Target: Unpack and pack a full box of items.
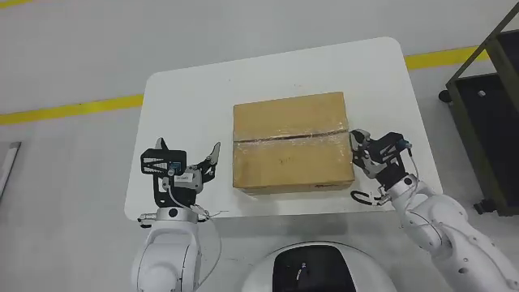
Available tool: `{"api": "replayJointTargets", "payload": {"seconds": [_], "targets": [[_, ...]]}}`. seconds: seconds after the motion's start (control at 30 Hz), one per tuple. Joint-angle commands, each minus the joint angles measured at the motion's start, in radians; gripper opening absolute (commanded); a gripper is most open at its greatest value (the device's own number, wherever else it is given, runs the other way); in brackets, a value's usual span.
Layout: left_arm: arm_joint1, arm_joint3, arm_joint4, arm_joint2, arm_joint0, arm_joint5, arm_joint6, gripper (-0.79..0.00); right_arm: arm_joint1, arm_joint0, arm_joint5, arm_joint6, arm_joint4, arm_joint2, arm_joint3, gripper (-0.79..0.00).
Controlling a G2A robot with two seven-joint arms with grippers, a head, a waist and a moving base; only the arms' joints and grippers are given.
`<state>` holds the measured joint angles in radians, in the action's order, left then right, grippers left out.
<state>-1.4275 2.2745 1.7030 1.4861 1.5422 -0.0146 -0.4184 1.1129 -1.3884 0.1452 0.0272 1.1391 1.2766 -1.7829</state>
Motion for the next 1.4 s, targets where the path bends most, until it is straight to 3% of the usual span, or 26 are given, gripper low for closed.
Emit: {"api": "replayJointTargets", "payload": {"seconds": [0.0, 0.43, 0.63, 0.8, 0.9, 1.37], "targets": [[0.0, 0.0, 0.0, 0.0, 0.0, 0.0, 0.0, 0.0, 0.004, 0.009, 0.009, 0.001, -0.007, -0.014, 0.008, -0.785], [0.0, -0.005, -0.011, -0.004, -0.007, 0.001, 0.03, 0.0, 0.02, 0.055, 0.038, 0.007, 0.016, -0.065, 0.039, -0.785], [0.001, -0.02, -0.003, -0.073, -0.113, -0.077, 0.003, 0.0, 0.014, 0.013, 0.027, 0.015, 0.017, 0.006, 0.002, -0.785], [0.002, -0.035, 0.006, -0.174, -0.204, -0.201, -0.075, 0.0, 0.006, -0.034, 0.024, 0.019, 0.012, 0.087, -0.04, -0.785], [-0.002, -0.046, -0.012, -0.229, -0.246, -0.227, -0.14, 0.0, 0.003, -0.064, 0.03, 0.018, 0.012, 0.123, -0.065, -0.785], [0.0, -0.059, -0.027, -0.24, -0.227, -0.246, -0.13, 0.0, 0.001, -0.135, 0.06, 0.04, -0.024, 0.212, -0.103, -0.785]]}}
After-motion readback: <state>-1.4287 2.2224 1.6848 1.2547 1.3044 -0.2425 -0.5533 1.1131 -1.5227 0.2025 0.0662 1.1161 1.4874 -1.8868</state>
